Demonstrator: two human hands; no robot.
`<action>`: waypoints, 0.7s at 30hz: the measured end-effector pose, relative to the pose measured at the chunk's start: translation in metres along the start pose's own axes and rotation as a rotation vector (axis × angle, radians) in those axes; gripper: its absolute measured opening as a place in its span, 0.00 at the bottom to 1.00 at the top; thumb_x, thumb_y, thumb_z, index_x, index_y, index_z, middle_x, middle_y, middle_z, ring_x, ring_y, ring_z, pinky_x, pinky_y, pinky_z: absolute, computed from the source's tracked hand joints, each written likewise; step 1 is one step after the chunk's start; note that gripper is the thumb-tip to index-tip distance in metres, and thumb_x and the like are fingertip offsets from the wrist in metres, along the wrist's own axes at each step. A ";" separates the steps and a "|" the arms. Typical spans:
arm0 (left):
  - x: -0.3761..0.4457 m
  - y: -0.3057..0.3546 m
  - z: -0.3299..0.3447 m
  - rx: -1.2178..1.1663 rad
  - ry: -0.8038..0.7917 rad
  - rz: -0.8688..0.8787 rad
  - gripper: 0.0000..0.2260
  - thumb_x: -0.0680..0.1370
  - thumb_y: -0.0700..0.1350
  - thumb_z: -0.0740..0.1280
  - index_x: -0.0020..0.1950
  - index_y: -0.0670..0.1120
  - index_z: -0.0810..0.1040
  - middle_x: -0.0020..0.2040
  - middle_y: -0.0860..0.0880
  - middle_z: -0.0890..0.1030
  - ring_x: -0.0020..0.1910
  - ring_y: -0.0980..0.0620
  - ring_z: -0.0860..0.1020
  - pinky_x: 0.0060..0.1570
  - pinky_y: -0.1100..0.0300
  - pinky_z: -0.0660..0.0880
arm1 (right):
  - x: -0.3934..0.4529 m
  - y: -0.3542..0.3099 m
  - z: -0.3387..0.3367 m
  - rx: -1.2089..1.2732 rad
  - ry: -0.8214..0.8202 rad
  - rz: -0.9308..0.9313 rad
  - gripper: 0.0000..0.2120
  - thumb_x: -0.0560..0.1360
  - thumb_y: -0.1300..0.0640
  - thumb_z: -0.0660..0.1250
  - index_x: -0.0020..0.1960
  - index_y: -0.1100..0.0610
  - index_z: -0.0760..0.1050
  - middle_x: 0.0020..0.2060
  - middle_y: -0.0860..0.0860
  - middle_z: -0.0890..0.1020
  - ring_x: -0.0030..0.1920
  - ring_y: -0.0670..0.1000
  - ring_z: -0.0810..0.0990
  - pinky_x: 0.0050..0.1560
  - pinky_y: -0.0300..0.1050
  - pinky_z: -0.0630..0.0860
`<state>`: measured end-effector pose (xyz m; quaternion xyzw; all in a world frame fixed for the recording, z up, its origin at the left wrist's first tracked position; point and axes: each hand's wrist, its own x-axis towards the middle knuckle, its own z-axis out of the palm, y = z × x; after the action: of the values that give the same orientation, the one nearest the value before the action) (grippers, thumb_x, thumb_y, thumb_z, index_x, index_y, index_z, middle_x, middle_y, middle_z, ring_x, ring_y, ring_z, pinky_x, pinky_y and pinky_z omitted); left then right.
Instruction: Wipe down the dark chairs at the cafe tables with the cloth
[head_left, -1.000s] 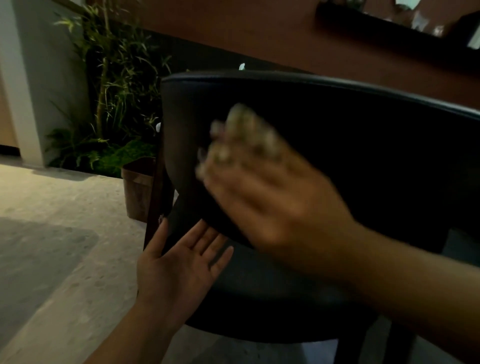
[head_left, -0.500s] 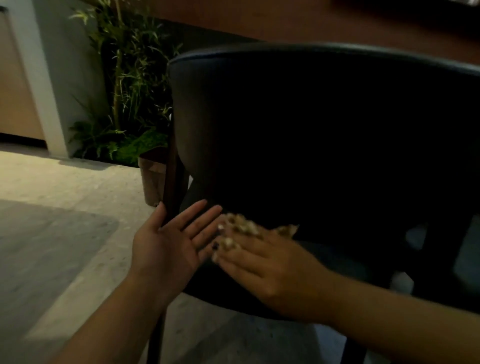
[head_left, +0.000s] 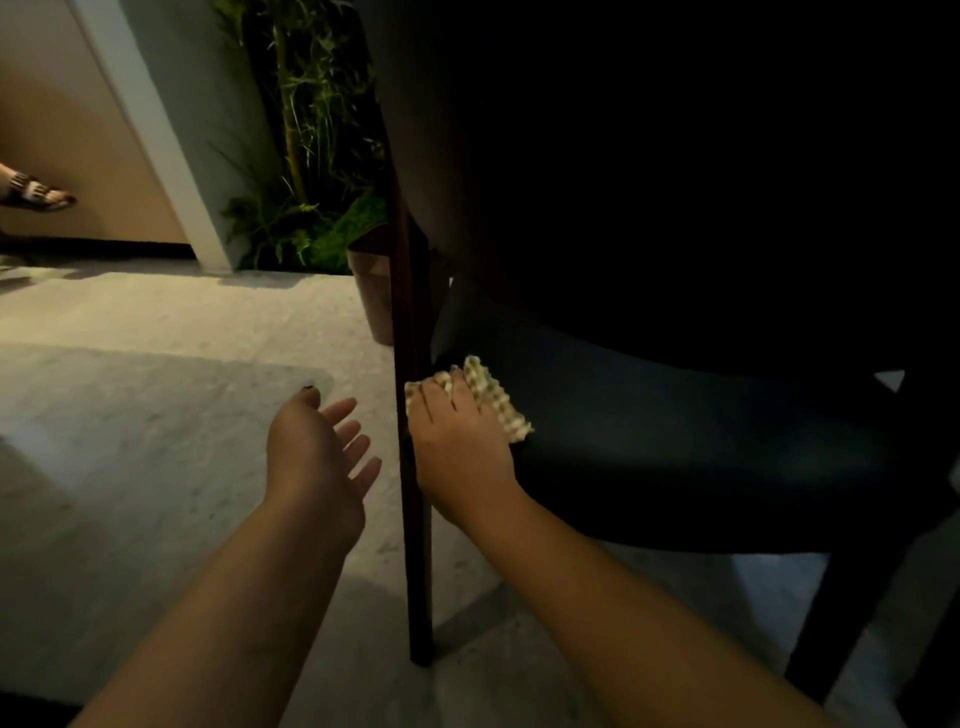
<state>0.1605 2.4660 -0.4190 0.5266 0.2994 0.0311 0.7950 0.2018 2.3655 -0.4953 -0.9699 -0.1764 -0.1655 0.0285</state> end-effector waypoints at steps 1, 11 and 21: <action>0.001 -0.004 0.001 0.023 0.002 -0.003 0.17 0.83 0.53 0.53 0.59 0.45 0.76 0.70 0.42 0.72 0.69 0.45 0.70 0.65 0.48 0.68 | -0.002 0.005 -0.002 -0.006 -0.004 -0.050 0.25 0.79 0.53 0.59 0.73 0.61 0.61 0.70 0.61 0.66 0.73 0.63 0.59 0.73 0.59 0.58; -0.014 -0.048 0.049 0.449 -0.099 0.318 0.15 0.83 0.47 0.55 0.63 0.44 0.77 0.59 0.46 0.78 0.58 0.47 0.76 0.56 0.55 0.71 | -0.064 0.067 -0.022 0.048 0.053 -0.227 0.24 0.77 0.61 0.63 0.72 0.63 0.65 0.69 0.60 0.70 0.72 0.62 0.64 0.68 0.55 0.65; -0.028 -0.112 0.089 1.142 -0.468 0.906 0.26 0.81 0.43 0.61 0.78 0.47 0.58 0.80 0.47 0.53 0.79 0.50 0.46 0.76 0.50 0.47 | -0.144 0.169 -0.039 0.045 0.199 -0.163 0.21 0.72 0.64 0.59 0.64 0.66 0.74 0.61 0.62 0.78 0.61 0.62 0.77 0.62 0.59 0.73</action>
<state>0.1529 2.3336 -0.4789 0.9199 -0.1524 0.0821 0.3518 0.1221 2.1550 -0.5055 -0.9302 -0.2547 -0.2587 0.0540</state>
